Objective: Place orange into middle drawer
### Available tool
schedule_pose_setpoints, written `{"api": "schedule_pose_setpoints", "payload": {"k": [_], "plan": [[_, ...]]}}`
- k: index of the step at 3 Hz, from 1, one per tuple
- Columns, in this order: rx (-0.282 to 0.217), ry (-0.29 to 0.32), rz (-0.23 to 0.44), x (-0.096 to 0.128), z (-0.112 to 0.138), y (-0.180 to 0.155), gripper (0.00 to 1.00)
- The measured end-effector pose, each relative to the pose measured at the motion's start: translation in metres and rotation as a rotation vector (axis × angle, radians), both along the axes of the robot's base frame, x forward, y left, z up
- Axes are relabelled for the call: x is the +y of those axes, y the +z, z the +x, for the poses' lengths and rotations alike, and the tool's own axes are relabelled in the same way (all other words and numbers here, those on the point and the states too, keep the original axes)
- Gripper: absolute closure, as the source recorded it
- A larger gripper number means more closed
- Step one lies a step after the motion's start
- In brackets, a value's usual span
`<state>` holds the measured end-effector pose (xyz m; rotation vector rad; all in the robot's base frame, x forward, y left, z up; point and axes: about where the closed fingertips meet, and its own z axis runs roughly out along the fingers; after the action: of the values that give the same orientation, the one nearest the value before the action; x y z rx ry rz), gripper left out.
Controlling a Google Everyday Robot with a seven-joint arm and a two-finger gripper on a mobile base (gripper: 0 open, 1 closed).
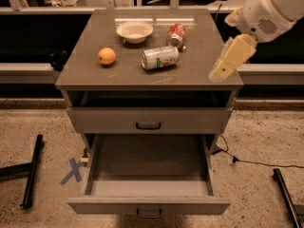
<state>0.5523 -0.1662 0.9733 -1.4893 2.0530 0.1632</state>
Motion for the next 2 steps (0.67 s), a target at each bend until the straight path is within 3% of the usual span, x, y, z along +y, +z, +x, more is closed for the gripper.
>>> {"api": "schedule_pose_setpoints", "payload": {"k": [1, 2], "plan": [[-0.047, 0.084, 0.039, 0.0512, 0.0526, -0.0037, 0.0], [-0.047, 0.084, 0.039, 0.0512, 0.0526, -0.0037, 0.0]]}}
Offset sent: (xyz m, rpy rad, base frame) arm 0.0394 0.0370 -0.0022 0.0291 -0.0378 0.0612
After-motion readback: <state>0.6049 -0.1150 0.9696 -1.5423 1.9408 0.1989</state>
